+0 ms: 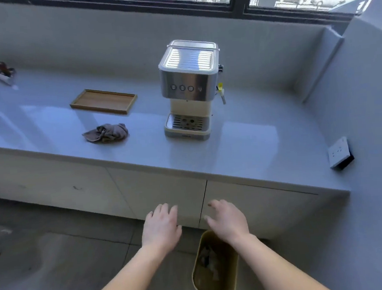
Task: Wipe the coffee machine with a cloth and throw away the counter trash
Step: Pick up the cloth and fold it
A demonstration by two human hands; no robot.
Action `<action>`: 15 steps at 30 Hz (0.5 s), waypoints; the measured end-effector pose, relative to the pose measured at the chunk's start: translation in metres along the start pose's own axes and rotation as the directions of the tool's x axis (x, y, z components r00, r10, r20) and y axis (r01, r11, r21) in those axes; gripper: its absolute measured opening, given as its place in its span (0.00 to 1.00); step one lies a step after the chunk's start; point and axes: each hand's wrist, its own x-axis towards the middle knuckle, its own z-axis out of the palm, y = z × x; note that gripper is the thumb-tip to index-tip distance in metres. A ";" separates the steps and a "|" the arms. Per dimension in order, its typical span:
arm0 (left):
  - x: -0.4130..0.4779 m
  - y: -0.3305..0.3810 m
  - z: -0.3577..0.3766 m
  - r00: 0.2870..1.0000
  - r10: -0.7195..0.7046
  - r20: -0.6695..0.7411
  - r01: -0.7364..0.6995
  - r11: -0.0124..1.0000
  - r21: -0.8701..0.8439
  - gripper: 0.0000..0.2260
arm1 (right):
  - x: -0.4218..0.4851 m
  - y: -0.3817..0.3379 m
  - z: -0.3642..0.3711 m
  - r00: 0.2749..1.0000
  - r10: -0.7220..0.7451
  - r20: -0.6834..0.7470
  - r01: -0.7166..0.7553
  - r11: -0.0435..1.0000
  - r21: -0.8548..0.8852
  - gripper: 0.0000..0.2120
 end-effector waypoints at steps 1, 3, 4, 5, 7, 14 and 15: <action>0.001 -0.004 -0.011 1.000 -0.007 -0.029 0.007 1.000 -0.001 0.23 | 0.005 -0.009 -0.010 1.000 -0.023 0.001 0.023 1.000 -0.016 0.20; 0.001 -0.012 -0.034 0.998 -0.017 -0.068 0.018 1.000 0.014 0.24 | 0.013 -0.027 -0.026 0.998 -0.068 0.002 0.068 0.996 -0.052 0.21; 0.001 -0.016 -0.044 0.997 -0.026 -0.079 0.028 0.999 0.020 0.24 | 0.017 -0.035 -0.032 0.996 -0.092 -0.002 0.092 0.994 -0.067 0.21; 0.002 -0.022 -0.053 0.995 -0.039 -0.091 0.041 0.999 0.023 0.24 | 0.020 -0.043 -0.037 0.993 -0.119 -0.007 0.118 0.990 -0.077 0.22; 0.003 -0.034 -0.068 0.990 -0.061 -0.126 0.066 0.997 0.036 0.23 | 0.026 -0.059 -0.045 0.986 -0.166 -0.017 0.165 0.983 -0.083 0.22; 0.021 -0.089 -0.116 0.968 -0.089 -0.233 0.098 0.995 0.025 0.25 | 0.054 -0.121 -0.069 0.976 -0.211 -0.047 0.204 0.971 -0.126 0.22; 0.024 -0.098 -0.122 0.965 -0.087 -0.247 0.095 0.995 0.019 0.25 | 0.059 -0.132 -0.071 0.976 -0.208 -0.057 0.200 0.972 -0.121 0.22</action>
